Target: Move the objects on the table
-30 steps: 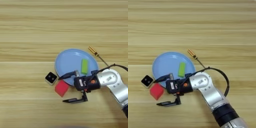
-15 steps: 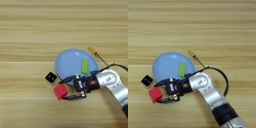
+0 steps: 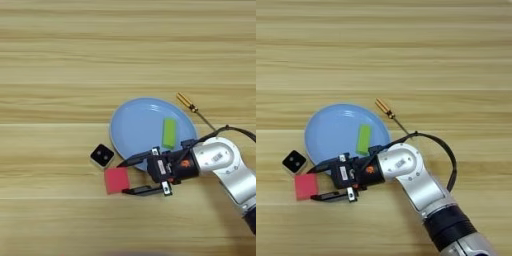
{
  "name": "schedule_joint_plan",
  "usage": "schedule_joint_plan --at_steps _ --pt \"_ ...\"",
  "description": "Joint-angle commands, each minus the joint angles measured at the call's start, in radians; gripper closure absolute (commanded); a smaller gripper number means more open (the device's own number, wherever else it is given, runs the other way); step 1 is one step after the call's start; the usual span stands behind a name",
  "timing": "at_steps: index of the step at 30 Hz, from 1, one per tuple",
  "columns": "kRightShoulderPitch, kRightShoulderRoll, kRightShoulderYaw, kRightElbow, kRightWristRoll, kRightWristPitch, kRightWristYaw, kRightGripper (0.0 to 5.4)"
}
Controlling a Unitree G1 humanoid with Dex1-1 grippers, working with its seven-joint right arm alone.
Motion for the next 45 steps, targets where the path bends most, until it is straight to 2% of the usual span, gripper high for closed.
schedule_joint_plan --at_steps 1,6,13,17,20,24,30,35,43,44,45 --pt "-0.054 -0.017 -0.024 -0.023 0.021 0.012 -0.036 3.09" --pt "-0.065 -0.009 -0.042 -0.035 0.058 0.037 -0.039 3.13" --pt "-0.108 0.000 -0.136 -0.091 0.208 0.158 -0.042 3.15" --pt "-0.141 -0.008 -0.197 -0.086 0.242 0.205 -0.073 3.16" --pt "-0.182 -0.011 -0.235 -0.043 0.211 0.238 -0.131 3.16" --pt "-0.208 -0.017 -0.235 0.021 0.149 0.264 -0.188 3.16" --pt "-0.229 -0.032 -0.233 0.104 0.086 0.267 -0.211 3.16" --pt "-0.229 -0.023 -0.212 0.190 0.033 0.260 -0.225 3.16" --pt "-0.237 -0.014 -0.205 0.254 0.008 0.249 -0.230 3.16" --pt "-0.238 -0.013 -0.205 0.258 0.007 0.248 -0.231 2.79" --pt "-0.241 -0.011 -0.207 0.263 0.008 0.251 -0.234 2.75"
